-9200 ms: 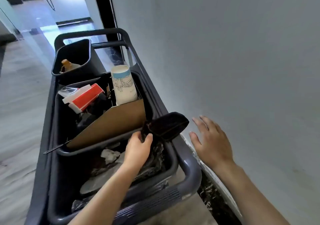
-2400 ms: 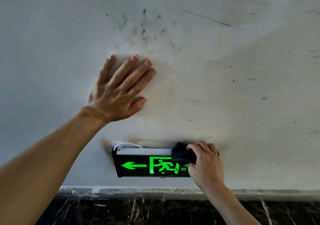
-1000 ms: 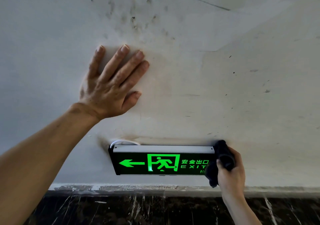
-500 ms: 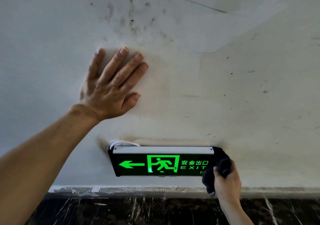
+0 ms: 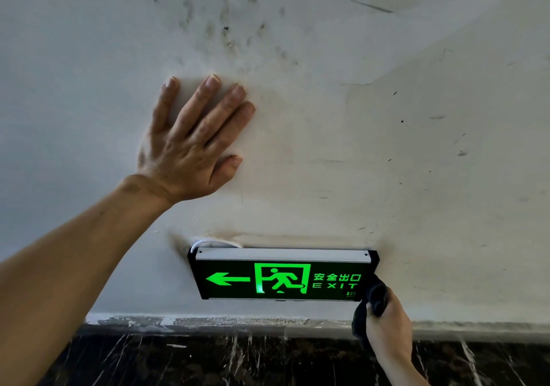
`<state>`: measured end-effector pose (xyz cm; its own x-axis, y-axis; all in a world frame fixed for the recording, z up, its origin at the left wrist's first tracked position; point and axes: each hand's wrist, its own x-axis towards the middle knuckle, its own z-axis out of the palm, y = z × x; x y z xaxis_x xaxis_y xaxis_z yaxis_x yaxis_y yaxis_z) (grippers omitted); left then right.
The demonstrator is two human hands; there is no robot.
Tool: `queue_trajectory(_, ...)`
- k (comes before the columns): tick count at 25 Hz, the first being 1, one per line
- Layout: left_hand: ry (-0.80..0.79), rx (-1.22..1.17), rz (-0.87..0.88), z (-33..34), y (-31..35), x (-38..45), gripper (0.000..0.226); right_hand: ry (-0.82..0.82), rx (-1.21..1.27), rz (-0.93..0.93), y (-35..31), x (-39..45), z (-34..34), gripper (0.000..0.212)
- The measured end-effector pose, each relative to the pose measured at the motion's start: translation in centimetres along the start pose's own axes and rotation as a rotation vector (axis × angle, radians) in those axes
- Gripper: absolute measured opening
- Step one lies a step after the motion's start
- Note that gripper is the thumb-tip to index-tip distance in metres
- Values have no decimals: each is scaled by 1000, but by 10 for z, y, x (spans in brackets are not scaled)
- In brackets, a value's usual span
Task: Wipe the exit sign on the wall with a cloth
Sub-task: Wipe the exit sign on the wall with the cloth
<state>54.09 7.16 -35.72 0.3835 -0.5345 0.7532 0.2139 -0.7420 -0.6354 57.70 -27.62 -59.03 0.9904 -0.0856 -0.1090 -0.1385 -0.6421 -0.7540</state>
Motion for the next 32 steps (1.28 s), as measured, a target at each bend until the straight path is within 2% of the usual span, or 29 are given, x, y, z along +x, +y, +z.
queue_trajectory(12,-4,17,6,1,1,-1,72,-69,-204,76,14,2,15,14)
queue_trajectory(15,-1,11,4,1,1,0,73,-246,-245,168,18,-2,15,12)
queue_trajectory(17,-7,12,-1,1,0,-1,73,-363,-70,357,21,-7,17,23)
queue_trajectory(19,-7,6,-5,1,0,-1,73,-388,349,627,21,-13,24,39)
queue_trajectory(21,-8,-3,-5,1,1,-1,73,-383,650,786,18,-16,31,48)
queue_trajectory(26,-15,-8,-8,1,0,-1,72,-314,930,775,5,-17,39,41)
queue_trajectory(32,-24,-14,-17,0,-1,0,70,-322,933,736,-3,-29,52,39)
